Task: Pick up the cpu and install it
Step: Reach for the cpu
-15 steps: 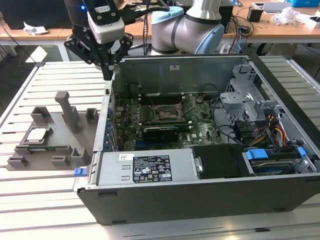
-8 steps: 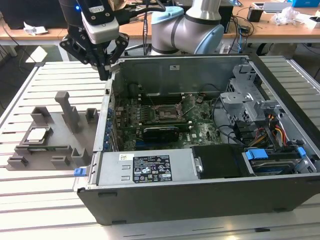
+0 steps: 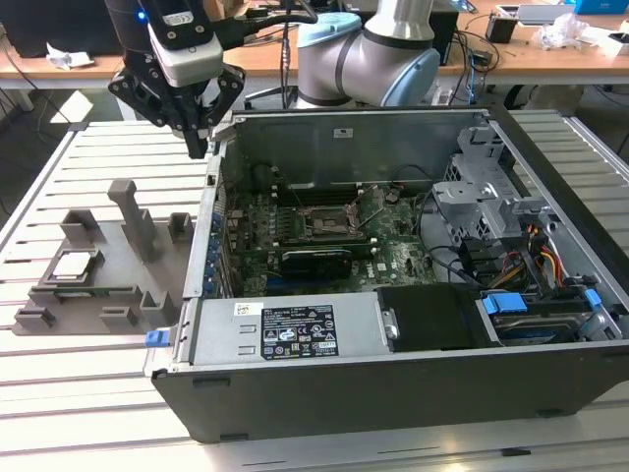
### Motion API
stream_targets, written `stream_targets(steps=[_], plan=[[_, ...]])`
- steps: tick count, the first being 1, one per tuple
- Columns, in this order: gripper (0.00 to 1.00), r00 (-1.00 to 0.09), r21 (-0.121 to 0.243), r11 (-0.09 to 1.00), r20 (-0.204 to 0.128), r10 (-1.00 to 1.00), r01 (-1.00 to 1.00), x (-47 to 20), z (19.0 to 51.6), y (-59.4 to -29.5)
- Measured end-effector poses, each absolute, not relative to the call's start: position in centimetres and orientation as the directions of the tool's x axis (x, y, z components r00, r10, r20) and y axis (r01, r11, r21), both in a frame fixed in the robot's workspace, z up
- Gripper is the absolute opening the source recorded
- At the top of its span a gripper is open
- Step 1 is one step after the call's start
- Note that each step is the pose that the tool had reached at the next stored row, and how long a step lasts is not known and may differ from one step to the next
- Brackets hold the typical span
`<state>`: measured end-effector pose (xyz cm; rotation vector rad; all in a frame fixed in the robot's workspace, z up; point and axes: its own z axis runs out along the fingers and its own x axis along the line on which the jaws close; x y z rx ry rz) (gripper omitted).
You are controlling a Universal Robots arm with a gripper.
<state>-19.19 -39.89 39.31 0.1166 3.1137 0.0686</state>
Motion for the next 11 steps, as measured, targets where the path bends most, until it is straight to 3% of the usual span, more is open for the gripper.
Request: stream_targets(steps=[11], plan=[[0.11,-0.997,0.045,0.996,-0.023,0.075,0.074,-20.24,39.29,-39.88]])
